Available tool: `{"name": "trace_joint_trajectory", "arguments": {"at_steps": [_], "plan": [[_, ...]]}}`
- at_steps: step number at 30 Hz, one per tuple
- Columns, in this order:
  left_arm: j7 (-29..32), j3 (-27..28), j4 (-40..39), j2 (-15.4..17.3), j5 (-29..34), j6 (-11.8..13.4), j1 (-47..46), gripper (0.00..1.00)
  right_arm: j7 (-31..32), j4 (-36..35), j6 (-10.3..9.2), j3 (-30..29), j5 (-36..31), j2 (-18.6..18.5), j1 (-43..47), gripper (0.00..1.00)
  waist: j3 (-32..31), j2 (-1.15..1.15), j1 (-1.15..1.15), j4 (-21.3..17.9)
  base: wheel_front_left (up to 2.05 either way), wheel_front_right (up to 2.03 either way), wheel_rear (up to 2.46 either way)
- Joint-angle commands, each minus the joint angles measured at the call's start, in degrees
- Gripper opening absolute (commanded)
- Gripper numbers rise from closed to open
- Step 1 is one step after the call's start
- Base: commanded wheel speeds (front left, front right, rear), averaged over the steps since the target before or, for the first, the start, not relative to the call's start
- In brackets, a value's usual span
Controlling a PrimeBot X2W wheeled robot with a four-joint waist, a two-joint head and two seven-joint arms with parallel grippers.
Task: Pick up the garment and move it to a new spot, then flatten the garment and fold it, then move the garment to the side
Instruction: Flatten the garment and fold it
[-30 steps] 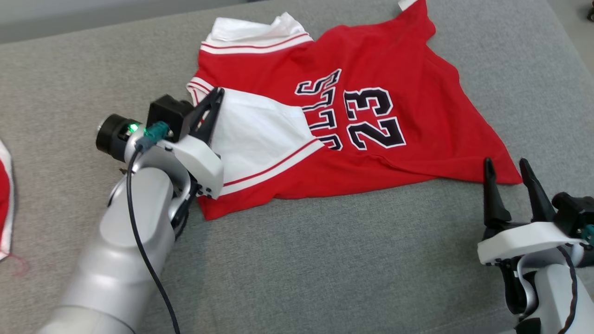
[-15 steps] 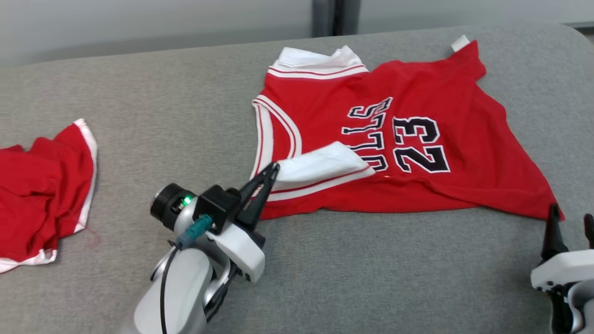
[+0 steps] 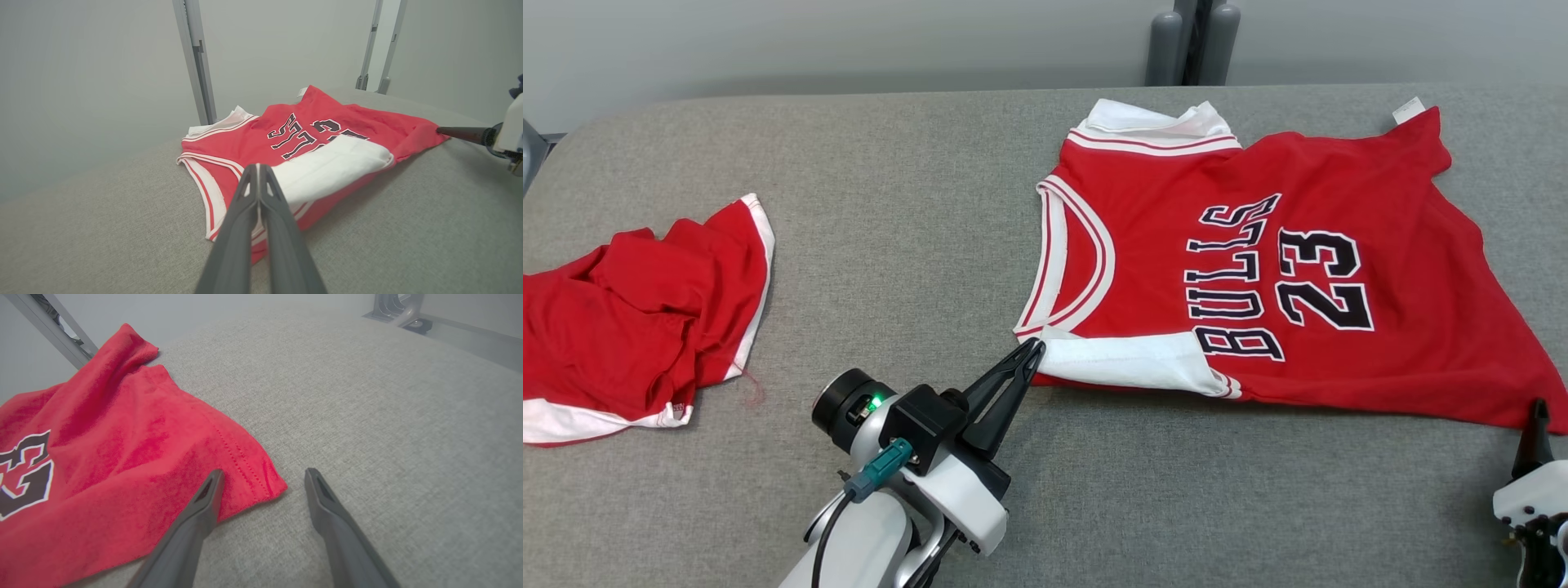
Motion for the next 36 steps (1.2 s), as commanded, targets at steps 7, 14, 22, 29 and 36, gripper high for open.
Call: {"name": "trace_joint_trajectory", "arguments": {"at_steps": [7,14,22,29,36], "plan": [[-0.18,0.09,-0.73,0.9,0.06,0.01,0.73,0.0,-0.03,5.57,-0.01,1.55,2.79,-0.95,-3.05,1.0,0.71,0.0,0.0,0.36,0.0,0.0,0.0],[-0.18,0.42,-1.07,1.01,0.3,0.01,0.73,0.0,0.11,7.34,-0.01,2.74,4.34,-1.08,-4.34,1.0,1.49,0.0,0.0,0.31,0.0,0.0,0.0],[-0.19,1.68,-1.29,0.1,0.16,0.01,1.78,0.0,-0.07,3.97,0.0,6.41,4.79,-1.76,-3.38,0.0,-0.51,0.0,0.0,0.17,0.0,0.0,0.0],[-0.19,5.62,-3.56,-1.11,0.57,0.01,3.82,0.0,-0.11,-2.98,-0.01,11.1,2.22,-2.45,-3.14,0.0,-5.01,0.0,0.0,-1.2,0.0,0.0,0.0],[-0.19,11.72,-6.07,-2.21,0.45,0.01,3.08,0.0,0.52,-4.97,-0.01,19.53,1.37,-5.05,-7.77,0.0,-10.43,0.0,0.0,-2.95,0.0,0.0,0.0]]}}
